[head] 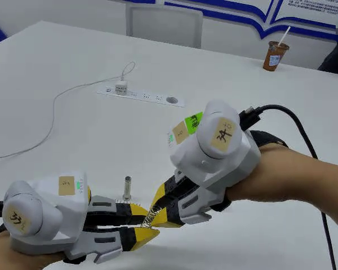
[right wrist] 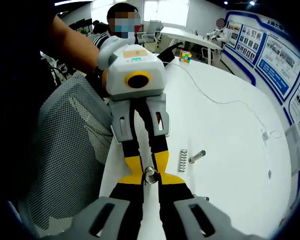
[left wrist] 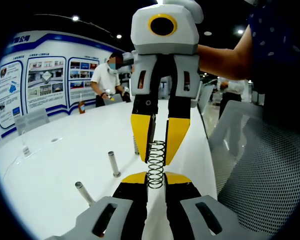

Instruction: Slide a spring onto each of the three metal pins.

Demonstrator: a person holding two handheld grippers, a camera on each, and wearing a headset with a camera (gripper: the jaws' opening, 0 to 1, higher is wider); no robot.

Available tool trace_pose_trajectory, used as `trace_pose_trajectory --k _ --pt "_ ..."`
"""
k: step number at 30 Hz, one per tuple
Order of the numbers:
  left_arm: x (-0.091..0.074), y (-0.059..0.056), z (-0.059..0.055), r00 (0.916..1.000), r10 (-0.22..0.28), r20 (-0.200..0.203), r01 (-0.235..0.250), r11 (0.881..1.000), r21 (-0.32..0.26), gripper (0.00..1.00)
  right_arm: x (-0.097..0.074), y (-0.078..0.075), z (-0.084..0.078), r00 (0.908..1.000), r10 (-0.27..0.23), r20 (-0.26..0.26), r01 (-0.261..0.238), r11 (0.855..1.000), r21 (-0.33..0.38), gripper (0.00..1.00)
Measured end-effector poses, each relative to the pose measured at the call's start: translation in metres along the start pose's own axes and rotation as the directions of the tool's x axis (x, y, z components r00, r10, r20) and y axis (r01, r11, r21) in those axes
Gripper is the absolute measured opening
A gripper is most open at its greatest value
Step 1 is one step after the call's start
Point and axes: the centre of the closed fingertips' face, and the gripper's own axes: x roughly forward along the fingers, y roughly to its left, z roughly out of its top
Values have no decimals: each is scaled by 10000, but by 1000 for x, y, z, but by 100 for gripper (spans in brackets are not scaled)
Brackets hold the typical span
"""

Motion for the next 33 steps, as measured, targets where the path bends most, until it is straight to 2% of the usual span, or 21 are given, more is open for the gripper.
trace_pose_trajectory --k 3,7,16,21,25,33 --pt "0 0 0 10000 4 -15 -4 10000 -95 21 -2 -3 -2 10000 -71 -45 71 10000 50 12" --pt "-3 3 -1 9999 138 -33 -139 9997 -196 25 -6 -8 -5 9998 -183 -94 184 9997 138 12" --pt "-24 18 -4 9959 908 35 -905 9947 -479 36 -18 -23 -17 9978 -571 -327 585 9973 443 12" --pt "-36 27 -6 9901 1406 26 -1402 9884 -580 40 -27 -35 -26 9947 -907 -492 937 9936 631 12" --pt "-44 35 -7 9832 1823 27 -1816 9805 -747 48 -32 -44 -32 9918 -1094 -666 1143 9905 758 12" --pt "-51 43 -7 9743 2249 84 -2233 9708 -875 52 -35 -64 -42 9842 -1422 -1052 1516 9845 880 12"
